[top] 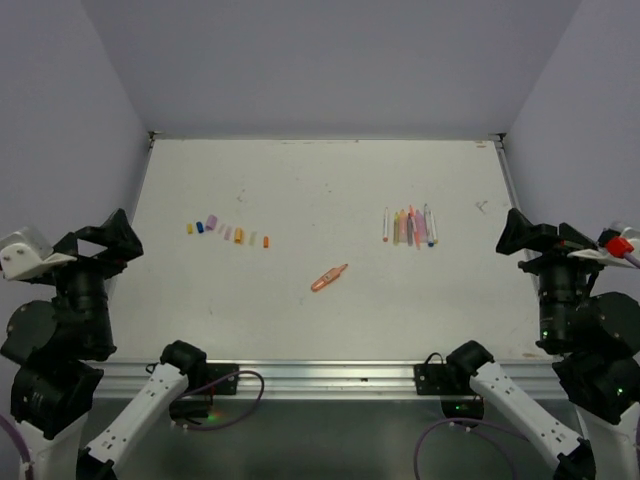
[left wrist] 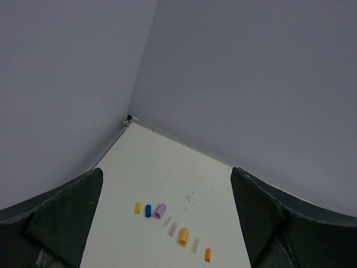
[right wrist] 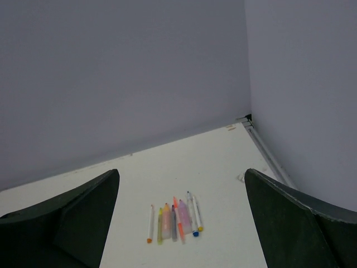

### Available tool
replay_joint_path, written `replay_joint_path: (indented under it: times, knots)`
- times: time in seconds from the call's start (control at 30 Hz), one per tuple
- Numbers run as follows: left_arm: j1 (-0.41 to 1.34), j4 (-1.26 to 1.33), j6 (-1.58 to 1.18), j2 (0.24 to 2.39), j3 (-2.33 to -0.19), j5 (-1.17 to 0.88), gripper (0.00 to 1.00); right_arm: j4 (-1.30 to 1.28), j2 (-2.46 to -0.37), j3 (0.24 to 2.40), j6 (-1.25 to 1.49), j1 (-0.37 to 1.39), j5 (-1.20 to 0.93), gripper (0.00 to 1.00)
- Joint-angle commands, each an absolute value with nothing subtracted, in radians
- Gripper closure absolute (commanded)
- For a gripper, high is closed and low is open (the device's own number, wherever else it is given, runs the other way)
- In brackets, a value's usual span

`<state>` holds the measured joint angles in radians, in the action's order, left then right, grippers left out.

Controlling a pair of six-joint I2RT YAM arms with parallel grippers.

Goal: Open the pen caps

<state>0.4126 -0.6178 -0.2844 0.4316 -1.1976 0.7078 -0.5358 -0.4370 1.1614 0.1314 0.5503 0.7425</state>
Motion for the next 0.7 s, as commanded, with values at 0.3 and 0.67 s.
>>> replay_joint_path:
  times: [0.3, 0.67]
  knots:
    - [0.41, -0.598, -0.113, 0.293, -1.256, 0.905, 0.0, -0.519, -0.347, 1.149, -0.037, 0.552, 0.736, 0.02]
    - [0.416, -0.535, -0.155, 0.252, -1.144, 0.951, 0.0, -0.494, -0.353, 1.118, -0.057, 0.552, 0.71, 0.02]
